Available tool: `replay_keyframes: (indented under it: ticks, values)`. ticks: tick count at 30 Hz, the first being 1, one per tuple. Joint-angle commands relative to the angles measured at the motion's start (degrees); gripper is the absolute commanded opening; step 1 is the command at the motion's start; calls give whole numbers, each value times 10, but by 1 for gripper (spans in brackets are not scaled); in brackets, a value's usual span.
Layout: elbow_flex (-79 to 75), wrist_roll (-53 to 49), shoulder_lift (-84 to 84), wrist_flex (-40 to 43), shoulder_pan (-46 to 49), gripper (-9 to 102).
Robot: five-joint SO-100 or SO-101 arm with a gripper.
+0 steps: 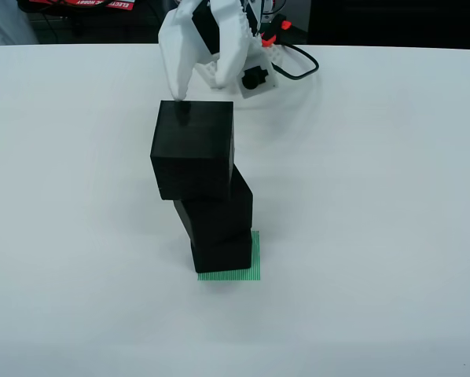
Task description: Stack 3 Blocks on the chosen place.
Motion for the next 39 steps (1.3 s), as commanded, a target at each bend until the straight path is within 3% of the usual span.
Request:
replay_keyframes:
  ticks: [1,10,15,26,39]
  values:
    - [-47,82,-16,42,-4,5]
    - [-152,359,-48,201,-8,0]
    - [-151,448,-48,238,-29,0]
    - [-200,457,-41,302,-61,0]
    - [-244,457,81,427,-106,0]
